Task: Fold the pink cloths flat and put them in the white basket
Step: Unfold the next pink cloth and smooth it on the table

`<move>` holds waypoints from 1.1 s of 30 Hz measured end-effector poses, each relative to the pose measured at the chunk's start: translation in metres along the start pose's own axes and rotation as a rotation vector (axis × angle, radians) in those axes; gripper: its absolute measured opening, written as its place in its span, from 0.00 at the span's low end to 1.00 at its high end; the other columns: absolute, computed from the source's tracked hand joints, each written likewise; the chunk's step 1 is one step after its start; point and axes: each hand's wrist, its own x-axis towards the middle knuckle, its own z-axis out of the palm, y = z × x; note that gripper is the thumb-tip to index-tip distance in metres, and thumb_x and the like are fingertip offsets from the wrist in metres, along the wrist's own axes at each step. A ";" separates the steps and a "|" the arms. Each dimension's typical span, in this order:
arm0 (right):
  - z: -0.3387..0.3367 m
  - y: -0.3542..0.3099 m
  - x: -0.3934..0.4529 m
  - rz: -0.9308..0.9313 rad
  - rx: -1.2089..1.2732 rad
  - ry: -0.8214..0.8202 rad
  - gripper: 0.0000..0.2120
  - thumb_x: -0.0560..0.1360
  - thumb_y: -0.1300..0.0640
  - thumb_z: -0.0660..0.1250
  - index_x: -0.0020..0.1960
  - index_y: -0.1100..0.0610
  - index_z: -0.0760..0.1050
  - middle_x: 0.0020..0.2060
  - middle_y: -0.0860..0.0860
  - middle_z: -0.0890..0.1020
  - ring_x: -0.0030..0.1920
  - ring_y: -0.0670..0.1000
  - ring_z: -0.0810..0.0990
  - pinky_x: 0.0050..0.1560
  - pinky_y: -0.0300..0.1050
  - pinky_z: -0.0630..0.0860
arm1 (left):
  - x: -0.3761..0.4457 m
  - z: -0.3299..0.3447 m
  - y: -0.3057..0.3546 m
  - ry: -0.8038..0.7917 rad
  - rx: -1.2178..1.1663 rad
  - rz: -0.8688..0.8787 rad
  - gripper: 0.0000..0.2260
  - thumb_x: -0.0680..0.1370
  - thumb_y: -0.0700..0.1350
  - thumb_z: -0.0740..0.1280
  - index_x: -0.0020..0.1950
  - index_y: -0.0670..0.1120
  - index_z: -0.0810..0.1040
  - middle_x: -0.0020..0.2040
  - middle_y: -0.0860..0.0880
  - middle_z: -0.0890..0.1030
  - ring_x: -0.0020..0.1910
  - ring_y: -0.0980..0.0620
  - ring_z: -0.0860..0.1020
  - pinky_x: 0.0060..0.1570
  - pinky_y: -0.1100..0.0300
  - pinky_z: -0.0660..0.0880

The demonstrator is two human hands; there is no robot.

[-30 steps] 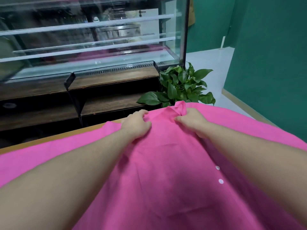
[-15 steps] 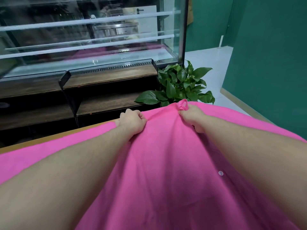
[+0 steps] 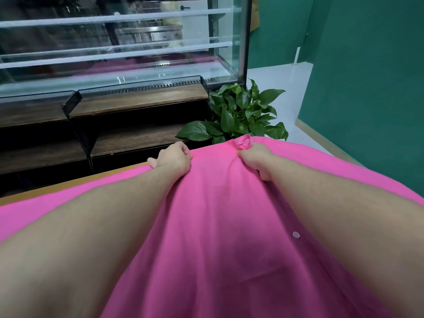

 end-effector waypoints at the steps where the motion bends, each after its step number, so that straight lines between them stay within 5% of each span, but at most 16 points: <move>1: 0.001 0.000 0.001 -0.003 -0.010 0.007 0.16 0.80 0.53 0.63 0.65 0.56 0.72 0.56 0.56 0.80 0.53 0.59 0.80 0.52 0.50 0.79 | -0.001 0.001 0.000 0.010 -0.003 0.003 0.07 0.80 0.51 0.65 0.42 0.53 0.74 0.39 0.58 0.75 0.56 0.51 0.75 0.57 0.49 0.58; 5: 0.000 0.002 0.002 -0.017 -0.030 0.021 0.14 0.80 0.54 0.62 0.64 0.56 0.73 0.56 0.55 0.80 0.54 0.58 0.79 0.53 0.50 0.77 | -0.008 0.000 0.001 0.071 0.048 0.113 0.03 0.79 0.52 0.64 0.49 0.55 0.77 0.55 0.54 0.77 0.63 0.47 0.71 0.57 0.47 0.59; 9: -0.001 0.001 0.001 -0.015 -0.038 0.035 0.13 0.80 0.55 0.61 0.63 0.56 0.73 0.52 0.54 0.78 0.50 0.57 0.77 0.49 0.48 0.75 | -0.054 -0.011 0.011 0.185 0.046 0.492 0.09 0.80 0.53 0.61 0.57 0.54 0.76 0.60 0.51 0.74 0.60 0.46 0.73 0.58 0.48 0.67; 14: -0.004 -0.003 -0.013 0.014 0.116 -0.022 0.09 0.76 0.54 0.68 0.53 0.52 0.70 0.44 0.52 0.78 0.41 0.53 0.78 0.39 0.44 0.73 | -0.134 -0.016 0.016 -0.141 0.351 0.636 0.21 0.80 0.64 0.53 0.69 0.57 0.69 0.68 0.53 0.72 0.65 0.45 0.72 0.63 0.46 0.71; 16: -0.007 -0.005 -0.024 0.027 0.247 -0.112 0.18 0.70 0.54 0.75 0.52 0.50 0.67 0.45 0.52 0.80 0.41 0.51 0.80 0.40 0.46 0.78 | -0.145 -0.010 0.008 -0.229 0.448 0.583 0.24 0.81 0.66 0.49 0.75 0.60 0.63 0.76 0.53 0.64 0.74 0.42 0.63 0.70 0.40 0.61; 19: -0.017 0.003 -0.039 0.072 0.267 -0.162 0.38 0.60 0.50 0.79 0.65 0.54 0.67 0.50 0.53 0.80 0.46 0.52 0.81 0.46 0.50 0.81 | -0.149 0.000 -0.002 -0.304 0.476 0.537 0.26 0.81 0.67 0.44 0.78 0.62 0.53 0.81 0.52 0.51 0.79 0.40 0.49 0.74 0.34 0.47; 22: -0.035 0.012 -0.073 0.127 0.176 -0.322 0.19 0.77 0.51 0.69 0.64 0.58 0.72 0.51 0.54 0.78 0.46 0.52 0.78 0.40 0.45 0.77 | -0.149 0.003 -0.007 -0.313 0.444 0.534 0.26 0.81 0.66 0.43 0.79 0.62 0.53 0.82 0.52 0.49 0.80 0.40 0.47 0.74 0.33 0.44; 24: -0.051 0.025 -0.095 0.141 0.129 -0.417 0.17 0.79 0.51 0.67 0.65 0.57 0.74 0.53 0.54 0.80 0.46 0.51 0.79 0.41 0.43 0.79 | -0.151 -0.003 -0.003 -0.285 0.393 0.536 0.24 0.82 0.65 0.45 0.77 0.62 0.58 0.81 0.52 0.51 0.79 0.42 0.50 0.74 0.33 0.47; 28: -0.074 0.042 -0.135 0.182 0.054 -0.559 0.09 0.78 0.52 0.68 0.57 0.54 0.79 0.39 0.49 0.82 0.33 0.45 0.79 0.32 0.37 0.79 | -0.188 -0.016 0.013 -0.167 0.279 0.628 0.18 0.82 0.60 0.52 0.66 0.57 0.73 0.73 0.53 0.67 0.71 0.48 0.67 0.68 0.39 0.62; 31: -0.088 0.054 -0.165 0.200 0.010 -0.605 0.04 0.78 0.53 0.69 0.48 0.54 0.79 0.37 0.48 0.82 0.34 0.46 0.79 0.39 0.39 0.80 | -0.233 -0.021 0.016 -0.134 0.338 0.702 0.17 0.82 0.59 0.52 0.64 0.57 0.74 0.67 0.55 0.70 0.65 0.49 0.71 0.64 0.45 0.66; 33: -0.098 0.061 -0.183 0.203 0.010 -0.607 0.07 0.78 0.53 0.69 0.52 0.56 0.79 0.42 0.51 0.84 0.37 0.48 0.82 0.44 0.42 0.81 | -0.262 -0.025 0.016 -0.134 0.370 0.700 0.17 0.82 0.60 0.52 0.65 0.57 0.73 0.68 0.54 0.70 0.65 0.49 0.71 0.62 0.46 0.68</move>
